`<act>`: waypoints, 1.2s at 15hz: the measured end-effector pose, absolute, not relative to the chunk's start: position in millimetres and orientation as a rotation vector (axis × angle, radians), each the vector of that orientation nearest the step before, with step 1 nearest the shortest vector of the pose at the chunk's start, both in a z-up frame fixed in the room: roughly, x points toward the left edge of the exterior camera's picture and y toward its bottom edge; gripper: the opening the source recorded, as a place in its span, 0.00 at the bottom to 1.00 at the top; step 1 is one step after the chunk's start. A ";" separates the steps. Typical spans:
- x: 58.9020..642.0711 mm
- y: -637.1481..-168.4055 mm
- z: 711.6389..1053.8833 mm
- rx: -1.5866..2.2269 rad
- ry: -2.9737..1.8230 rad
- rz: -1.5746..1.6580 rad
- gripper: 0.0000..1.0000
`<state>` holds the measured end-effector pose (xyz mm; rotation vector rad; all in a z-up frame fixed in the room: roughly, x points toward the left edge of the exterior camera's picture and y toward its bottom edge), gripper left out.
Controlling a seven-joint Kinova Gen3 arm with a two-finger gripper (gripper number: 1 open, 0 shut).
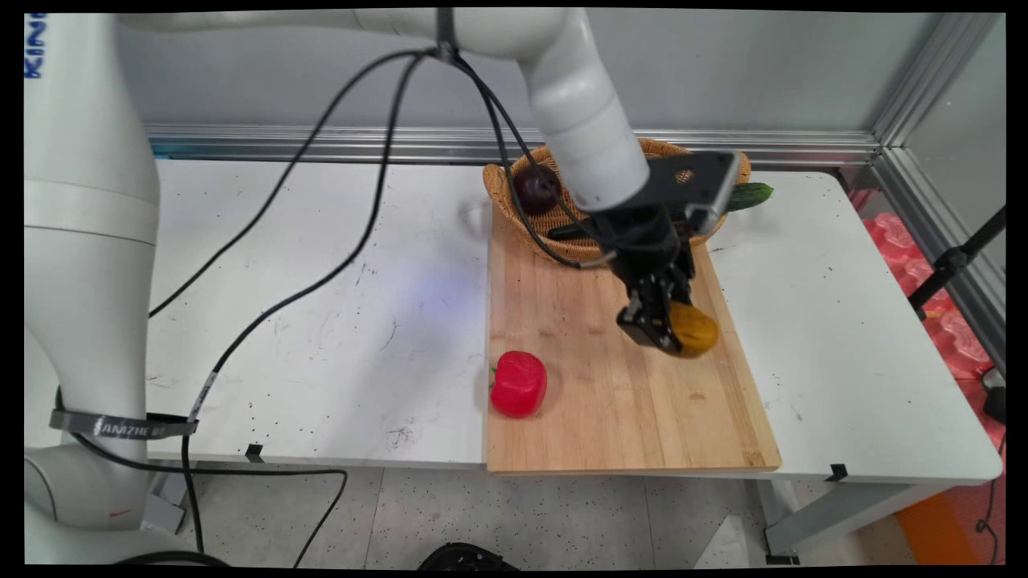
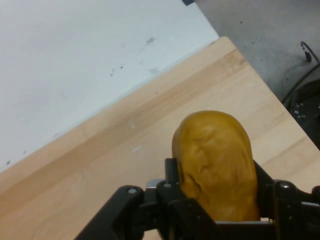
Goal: Place the picked object on the cutting board
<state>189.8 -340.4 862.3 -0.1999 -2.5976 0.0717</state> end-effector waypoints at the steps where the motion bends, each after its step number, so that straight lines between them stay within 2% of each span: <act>1: 183.4 -340.8 856.1 -0.216 -2.598 0.069 0.00; 11: 137.9 -350.2 806.0 -0.353 -2.599 0.065 0.00; 16: 124.5 -353.4 792.9 -0.408 -2.592 0.079 0.00; 17: 123.2 -354.1 791.8 -0.415 -2.591 0.084 1.00; 18: 122.6 -354.5 791.5 -0.420 -2.589 0.086 1.00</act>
